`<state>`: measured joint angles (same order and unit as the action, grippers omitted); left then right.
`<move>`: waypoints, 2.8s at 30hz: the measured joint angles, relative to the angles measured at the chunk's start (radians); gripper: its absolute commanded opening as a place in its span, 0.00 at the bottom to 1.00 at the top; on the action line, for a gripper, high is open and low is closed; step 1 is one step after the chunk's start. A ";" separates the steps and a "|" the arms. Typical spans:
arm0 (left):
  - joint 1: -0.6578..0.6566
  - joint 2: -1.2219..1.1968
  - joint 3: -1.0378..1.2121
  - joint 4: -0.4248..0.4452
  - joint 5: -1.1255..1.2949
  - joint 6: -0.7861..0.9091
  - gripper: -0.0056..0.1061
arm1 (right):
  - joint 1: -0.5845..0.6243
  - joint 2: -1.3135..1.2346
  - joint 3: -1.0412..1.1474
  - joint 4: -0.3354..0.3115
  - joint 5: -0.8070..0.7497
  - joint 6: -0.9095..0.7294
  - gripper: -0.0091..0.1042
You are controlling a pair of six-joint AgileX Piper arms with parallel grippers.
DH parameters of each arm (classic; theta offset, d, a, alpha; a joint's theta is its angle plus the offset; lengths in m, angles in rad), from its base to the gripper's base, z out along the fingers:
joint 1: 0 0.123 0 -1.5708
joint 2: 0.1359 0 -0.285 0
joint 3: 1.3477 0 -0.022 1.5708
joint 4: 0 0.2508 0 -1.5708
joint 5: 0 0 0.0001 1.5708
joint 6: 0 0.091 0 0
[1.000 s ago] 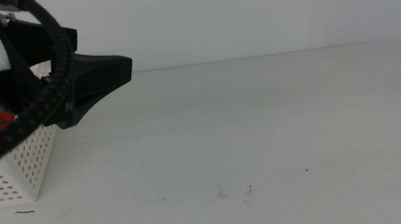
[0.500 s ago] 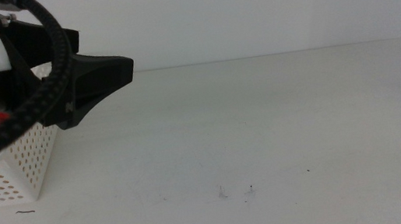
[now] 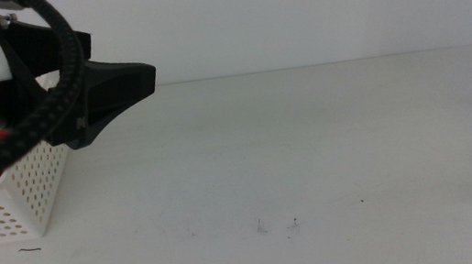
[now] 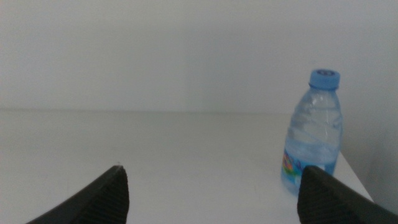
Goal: Use arms to grab the bottles and put them into the dustbin to the left of the table.
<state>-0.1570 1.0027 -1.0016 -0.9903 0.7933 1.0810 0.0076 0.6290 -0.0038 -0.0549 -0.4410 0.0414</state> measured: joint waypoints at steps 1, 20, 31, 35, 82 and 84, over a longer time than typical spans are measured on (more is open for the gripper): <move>0.000 0.000 0.000 0.000 -0.002 0.000 0.89 | 0.000 0.042 0.000 0.002 -0.052 -0.001 0.83; 0.000 0.000 -0.002 0.000 -0.037 0.000 0.89 | 0.000 0.709 -0.002 0.094 -0.627 -0.116 0.83; 0.000 0.000 -0.002 0.000 -0.039 0.000 0.89 | 0.000 0.915 -0.183 0.352 -0.642 -0.210 0.83; 0.000 0.000 -0.002 0.000 -0.039 0.000 0.89 | 0.000 1.008 -0.263 0.417 -0.642 -0.245 0.83; 0.000 0.000 -0.002 0.021 -0.043 -0.002 0.89 | -0.012 1.504 -0.802 0.668 -0.649 -0.426 0.82; 0.000 0.000 -0.002 0.021 -0.045 -0.002 0.89 | -0.019 1.523 -0.826 0.668 -0.649 -0.435 0.80</move>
<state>-0.1570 1.0027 -1.0037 -0.9697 0.7488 1.0793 -0.0110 2.1521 -0.8299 0.6131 -1.0896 -0.3933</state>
